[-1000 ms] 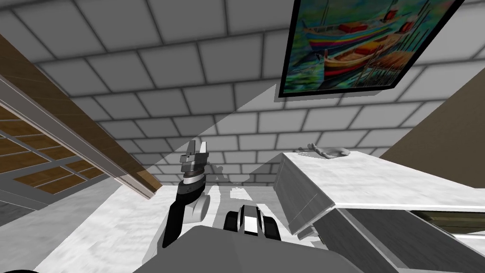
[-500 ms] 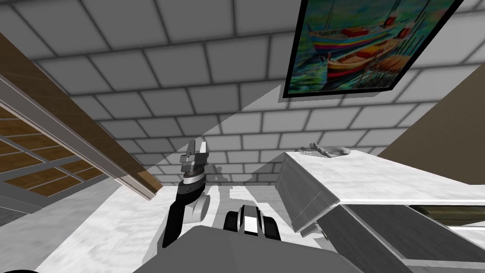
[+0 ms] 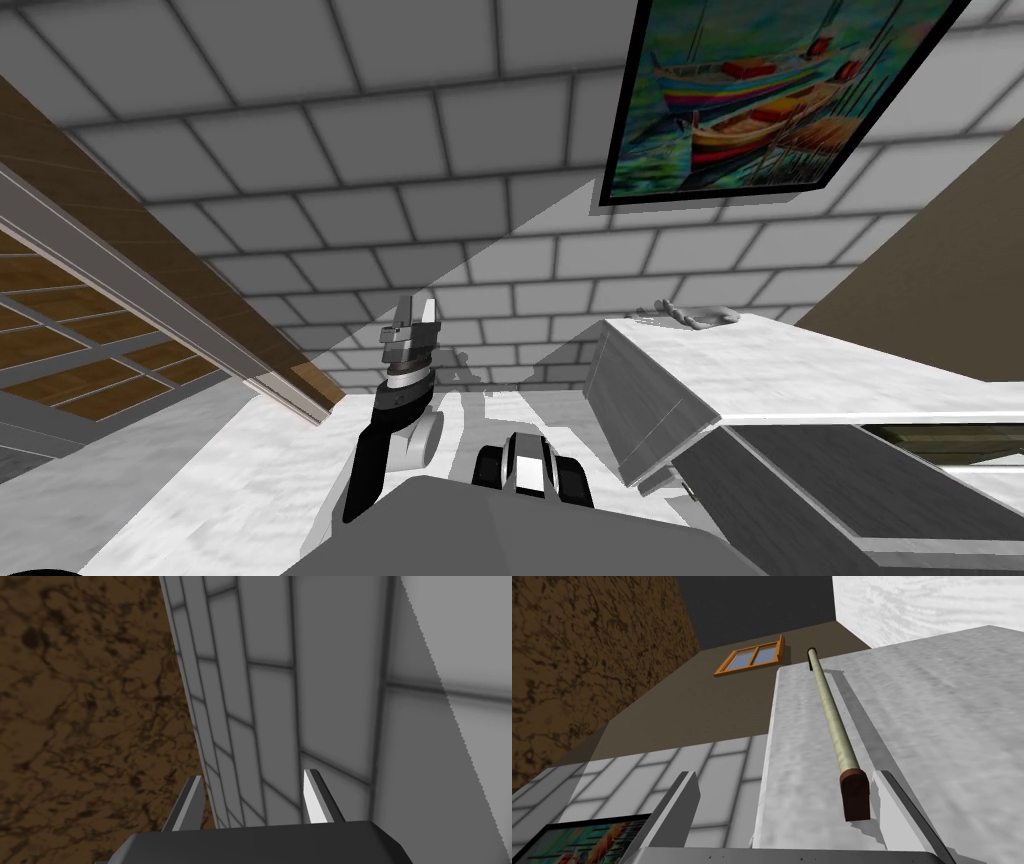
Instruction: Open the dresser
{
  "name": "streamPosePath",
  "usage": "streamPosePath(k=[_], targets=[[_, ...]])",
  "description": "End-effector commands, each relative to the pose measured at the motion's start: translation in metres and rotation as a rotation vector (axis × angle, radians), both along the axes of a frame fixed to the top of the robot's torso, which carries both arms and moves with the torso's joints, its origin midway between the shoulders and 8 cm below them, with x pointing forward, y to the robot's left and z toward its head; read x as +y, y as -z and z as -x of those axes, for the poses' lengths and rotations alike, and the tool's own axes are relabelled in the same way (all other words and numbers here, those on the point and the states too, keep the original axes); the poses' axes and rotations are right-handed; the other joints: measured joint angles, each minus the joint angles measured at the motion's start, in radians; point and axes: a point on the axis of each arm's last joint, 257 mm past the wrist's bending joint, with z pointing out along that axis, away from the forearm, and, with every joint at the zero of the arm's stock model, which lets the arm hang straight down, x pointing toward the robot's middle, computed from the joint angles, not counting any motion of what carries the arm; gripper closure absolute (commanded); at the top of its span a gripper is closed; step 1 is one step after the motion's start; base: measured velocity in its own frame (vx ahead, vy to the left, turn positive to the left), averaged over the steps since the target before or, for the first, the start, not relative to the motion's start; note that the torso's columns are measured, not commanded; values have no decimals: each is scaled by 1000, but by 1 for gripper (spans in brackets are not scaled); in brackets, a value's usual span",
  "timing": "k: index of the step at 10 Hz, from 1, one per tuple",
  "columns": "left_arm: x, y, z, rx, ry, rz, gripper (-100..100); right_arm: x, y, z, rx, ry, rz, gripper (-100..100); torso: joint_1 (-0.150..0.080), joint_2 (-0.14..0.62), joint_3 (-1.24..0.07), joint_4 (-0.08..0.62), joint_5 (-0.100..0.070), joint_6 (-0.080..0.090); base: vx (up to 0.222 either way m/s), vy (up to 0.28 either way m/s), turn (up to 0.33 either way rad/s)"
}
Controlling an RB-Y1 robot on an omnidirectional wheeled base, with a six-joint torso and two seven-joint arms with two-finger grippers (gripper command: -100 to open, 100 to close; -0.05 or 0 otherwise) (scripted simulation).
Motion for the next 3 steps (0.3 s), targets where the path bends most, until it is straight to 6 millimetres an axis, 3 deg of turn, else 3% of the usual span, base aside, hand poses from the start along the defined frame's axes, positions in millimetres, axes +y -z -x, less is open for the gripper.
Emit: streamPosePath(k=[1, 3], targets=[[0, 0, 0, 0, 0, 0, 0, 0, 0, 0, 1, 0, -1, 0, 0, 0, 0, 0, 0, 0, 0, 0, 0], [0, 0, 0, 0, 0, 0, 0, 0, 1, 0, 2, 0, -4, 0, -1, 0, 1, 0, -1, 0, 0, 0, 0]])
